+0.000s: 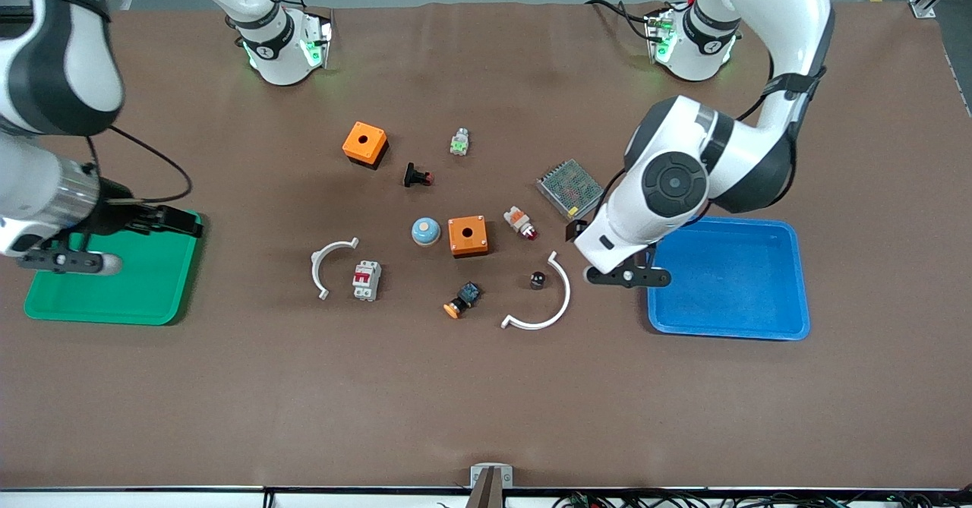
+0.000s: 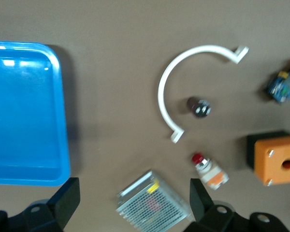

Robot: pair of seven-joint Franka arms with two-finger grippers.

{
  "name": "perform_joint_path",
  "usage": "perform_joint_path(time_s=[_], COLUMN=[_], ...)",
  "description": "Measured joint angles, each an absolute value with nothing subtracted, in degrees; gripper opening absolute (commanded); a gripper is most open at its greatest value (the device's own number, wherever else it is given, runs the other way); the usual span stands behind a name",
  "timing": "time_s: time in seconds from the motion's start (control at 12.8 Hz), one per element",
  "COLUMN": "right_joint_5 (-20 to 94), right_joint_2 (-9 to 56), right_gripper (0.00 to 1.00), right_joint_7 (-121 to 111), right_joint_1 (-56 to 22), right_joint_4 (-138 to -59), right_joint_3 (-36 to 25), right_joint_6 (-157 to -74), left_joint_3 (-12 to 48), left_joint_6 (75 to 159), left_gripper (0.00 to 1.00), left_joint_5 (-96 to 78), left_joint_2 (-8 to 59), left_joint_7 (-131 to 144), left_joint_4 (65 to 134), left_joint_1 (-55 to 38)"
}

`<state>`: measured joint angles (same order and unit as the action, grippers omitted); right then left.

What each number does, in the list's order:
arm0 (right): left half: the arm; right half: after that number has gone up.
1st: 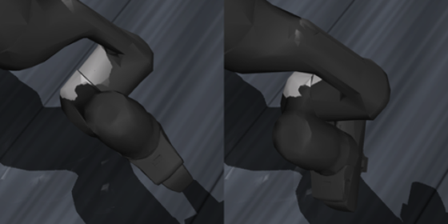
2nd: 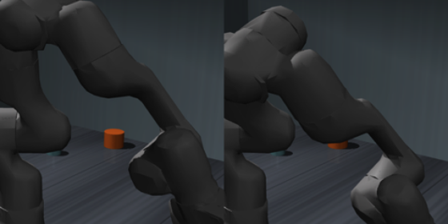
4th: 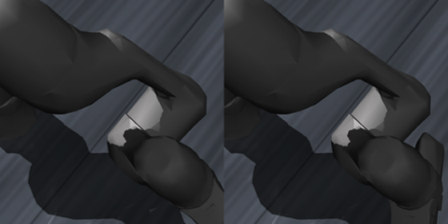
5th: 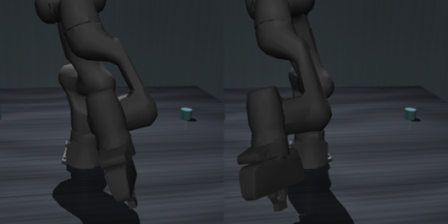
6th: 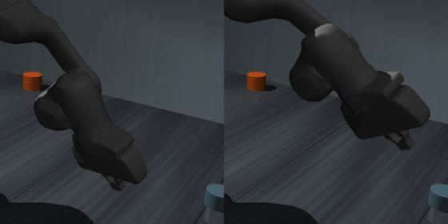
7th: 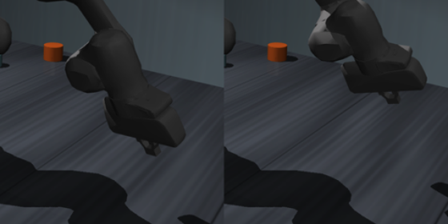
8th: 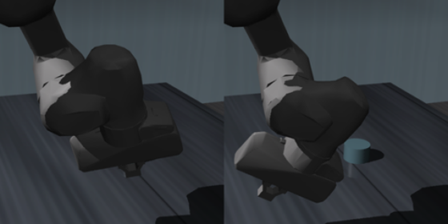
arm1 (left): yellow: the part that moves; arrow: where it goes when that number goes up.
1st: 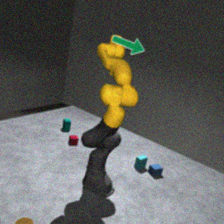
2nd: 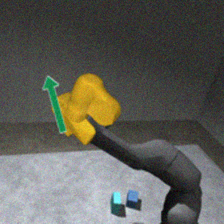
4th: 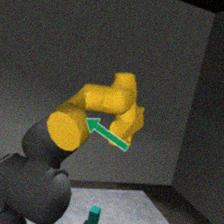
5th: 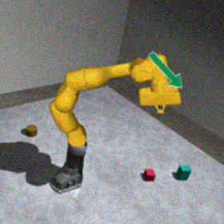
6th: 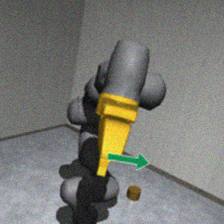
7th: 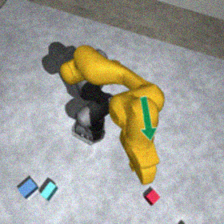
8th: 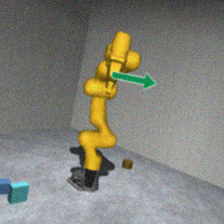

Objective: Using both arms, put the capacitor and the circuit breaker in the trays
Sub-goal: 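Reach the right gripper to the circuit breaker while the left gripper reaches the capacitor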

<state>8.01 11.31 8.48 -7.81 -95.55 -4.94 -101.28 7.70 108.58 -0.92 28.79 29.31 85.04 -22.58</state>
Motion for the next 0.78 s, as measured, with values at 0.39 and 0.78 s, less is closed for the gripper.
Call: perform_joint_path(time_s=[0.39,0.78], right_joint_5=[8.0,7.7], right_joint_2=[14.9,18.2], right_gripper=[1.00,1.00], right_joint_7=[18.4,23.8], right_joint_1=[-19.4,-24.8], right_joint_4=[-101.8,-109.6], right_joint_3=[-4.7,-4.8], right_joint_6=[-115.0,-129.0], left_joint_3=[7.5,7.5], left_joint_6=[113.3,114.5], left_gripper=[1.00,1.00], left_joint_5=[-0.9,-0.9], left_joint_2=[31.5,35.0], left_joint_7=[31.0,31.5], left_joint_4=[84.8,84.6], left_joint_1=[-22.5,-22.5])
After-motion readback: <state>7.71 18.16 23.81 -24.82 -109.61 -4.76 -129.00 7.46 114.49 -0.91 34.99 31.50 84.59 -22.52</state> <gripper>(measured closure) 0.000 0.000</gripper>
